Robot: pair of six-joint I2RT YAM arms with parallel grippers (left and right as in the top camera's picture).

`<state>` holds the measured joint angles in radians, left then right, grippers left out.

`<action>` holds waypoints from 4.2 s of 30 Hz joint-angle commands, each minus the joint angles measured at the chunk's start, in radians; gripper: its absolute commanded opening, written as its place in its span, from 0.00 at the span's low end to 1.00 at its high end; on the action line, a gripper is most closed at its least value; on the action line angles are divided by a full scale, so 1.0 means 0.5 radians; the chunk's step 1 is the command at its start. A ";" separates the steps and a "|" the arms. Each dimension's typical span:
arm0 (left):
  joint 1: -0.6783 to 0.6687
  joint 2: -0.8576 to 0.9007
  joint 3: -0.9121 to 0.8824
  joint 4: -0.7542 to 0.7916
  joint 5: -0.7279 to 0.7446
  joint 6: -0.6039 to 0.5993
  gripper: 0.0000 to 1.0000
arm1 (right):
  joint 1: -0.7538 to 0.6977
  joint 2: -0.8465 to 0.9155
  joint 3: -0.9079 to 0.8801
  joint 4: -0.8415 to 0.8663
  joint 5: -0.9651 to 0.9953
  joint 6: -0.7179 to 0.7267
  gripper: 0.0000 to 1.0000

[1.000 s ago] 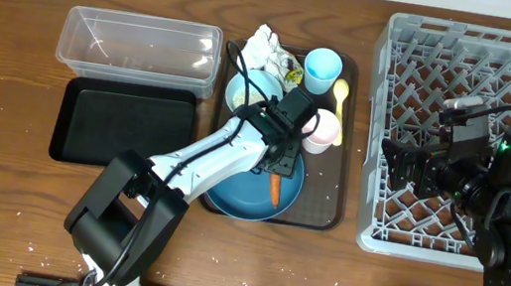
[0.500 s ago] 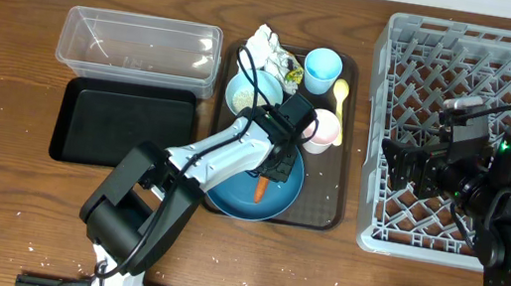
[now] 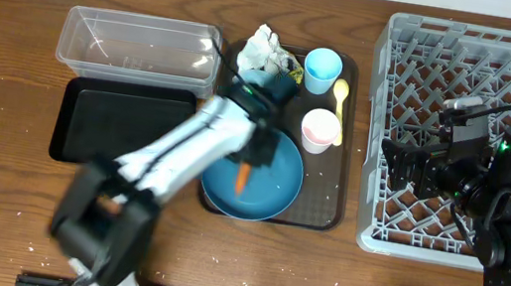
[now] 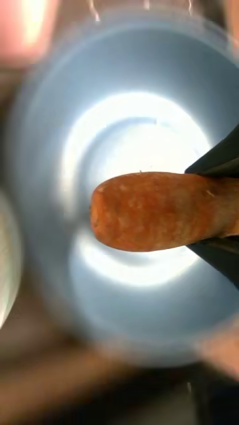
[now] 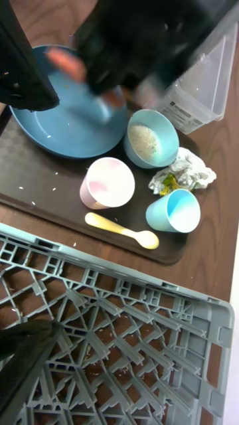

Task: Sort waste into correct bins and load items into the dishwasher rack
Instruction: 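Carry the carrot left and drop it onto the black tray, then reach the right gripper to the blue plate rim and grasp it, then lift the blue plate and stand it upright at the rack's back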

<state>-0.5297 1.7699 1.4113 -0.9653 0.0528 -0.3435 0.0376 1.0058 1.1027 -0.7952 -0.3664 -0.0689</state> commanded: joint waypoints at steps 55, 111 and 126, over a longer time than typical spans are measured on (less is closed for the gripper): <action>1.293 -0.856 -0.290 -0.008 -0.201 -0.009 0.82 | 1.303 1.250 0.042 0.175 1.002 1.688 0.52; 1.292 -0.848 -0.292 -0.048 -0.354 -0.011 0.83 | 0.563 0.508 0.538 -0.229 3.026 1.251 0.01; 1.292 -0.848 -0.292 -0.034 -0.354 -0.034 0.83 | -0.002 1.595 0.537 1.813 3.739 -0.196 0.01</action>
<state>0.1158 1.3399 1.2522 -0.9840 -0.1116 -0.3622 0.0914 1.7145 1.3579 -0.0448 1.4147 0.1566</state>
